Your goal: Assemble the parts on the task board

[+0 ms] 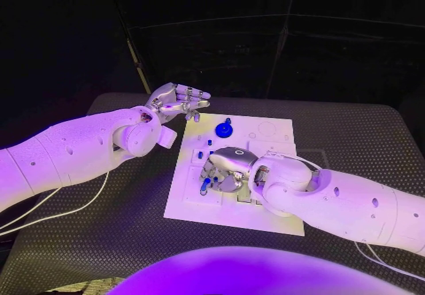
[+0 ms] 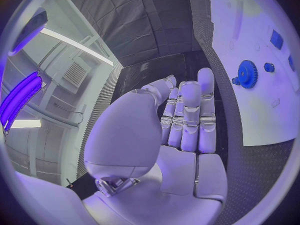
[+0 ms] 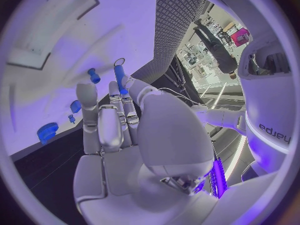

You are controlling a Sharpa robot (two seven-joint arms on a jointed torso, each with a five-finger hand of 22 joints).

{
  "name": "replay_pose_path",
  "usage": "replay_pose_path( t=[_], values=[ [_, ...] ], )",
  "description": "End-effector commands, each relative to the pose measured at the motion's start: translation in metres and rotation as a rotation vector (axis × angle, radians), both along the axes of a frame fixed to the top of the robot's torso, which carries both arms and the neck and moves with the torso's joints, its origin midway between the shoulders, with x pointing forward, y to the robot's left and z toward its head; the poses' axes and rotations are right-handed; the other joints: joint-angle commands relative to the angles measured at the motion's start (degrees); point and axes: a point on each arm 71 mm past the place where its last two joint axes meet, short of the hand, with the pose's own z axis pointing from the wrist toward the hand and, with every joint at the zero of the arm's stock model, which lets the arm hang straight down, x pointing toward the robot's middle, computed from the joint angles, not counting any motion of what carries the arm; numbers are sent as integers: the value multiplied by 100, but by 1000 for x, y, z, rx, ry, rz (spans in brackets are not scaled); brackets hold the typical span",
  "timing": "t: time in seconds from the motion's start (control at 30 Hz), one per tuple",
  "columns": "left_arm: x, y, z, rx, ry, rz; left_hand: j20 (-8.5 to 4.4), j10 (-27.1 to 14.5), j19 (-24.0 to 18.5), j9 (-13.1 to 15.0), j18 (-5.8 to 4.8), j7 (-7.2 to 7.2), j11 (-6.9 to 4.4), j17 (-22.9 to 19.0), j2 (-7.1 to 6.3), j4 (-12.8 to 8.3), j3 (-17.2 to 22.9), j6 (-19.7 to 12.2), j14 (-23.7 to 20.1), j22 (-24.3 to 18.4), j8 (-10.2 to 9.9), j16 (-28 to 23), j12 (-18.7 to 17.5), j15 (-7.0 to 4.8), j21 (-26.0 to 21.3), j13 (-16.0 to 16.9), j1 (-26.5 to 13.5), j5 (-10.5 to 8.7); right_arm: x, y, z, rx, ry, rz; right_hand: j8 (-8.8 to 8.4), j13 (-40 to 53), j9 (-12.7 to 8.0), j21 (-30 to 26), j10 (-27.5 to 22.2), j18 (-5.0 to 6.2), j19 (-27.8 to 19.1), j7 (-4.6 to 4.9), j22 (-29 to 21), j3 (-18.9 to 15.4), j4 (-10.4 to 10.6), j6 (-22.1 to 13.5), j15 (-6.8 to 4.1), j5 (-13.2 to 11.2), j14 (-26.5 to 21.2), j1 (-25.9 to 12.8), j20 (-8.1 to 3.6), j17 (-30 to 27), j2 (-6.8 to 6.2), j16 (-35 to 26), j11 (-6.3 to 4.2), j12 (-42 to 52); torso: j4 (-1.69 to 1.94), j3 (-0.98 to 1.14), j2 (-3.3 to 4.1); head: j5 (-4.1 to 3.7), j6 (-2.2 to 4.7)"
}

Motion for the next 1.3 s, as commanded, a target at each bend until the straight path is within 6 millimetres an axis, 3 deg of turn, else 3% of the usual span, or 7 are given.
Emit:
replay_pose_path(
  t=[0.03,1.3],
  values=[
    [0,-2,1,-11,-3,-12,12,-39,-14,-7,77,19,-3,-4,34,-23,-24,-8,-38,-7,21,-28,21,-2,-21,0,-13,-26,-3,4,-2,-24,-12,45,18,2,4,11,28,-12,4,4,0,32,-7,39,-40,33,128,-52,-5,2,15,11,5,-21,-2,1,3,-1,-1],
    [1,0,1,-9,0,-11,12,-42,-12,-6,78,18,-4,-15,40,-28,-24,-4,-41,-9,25,-32,33,-4,-26,1,-12,-26,-5,7,-6,-118,-81,45,15,4,6,7,39,-9,-9,5,-9,40,-15,48,-39,45,125,-78,-4,-5,-5,8,5,-39,-3,-1,-3,7,-1]
  ],
)
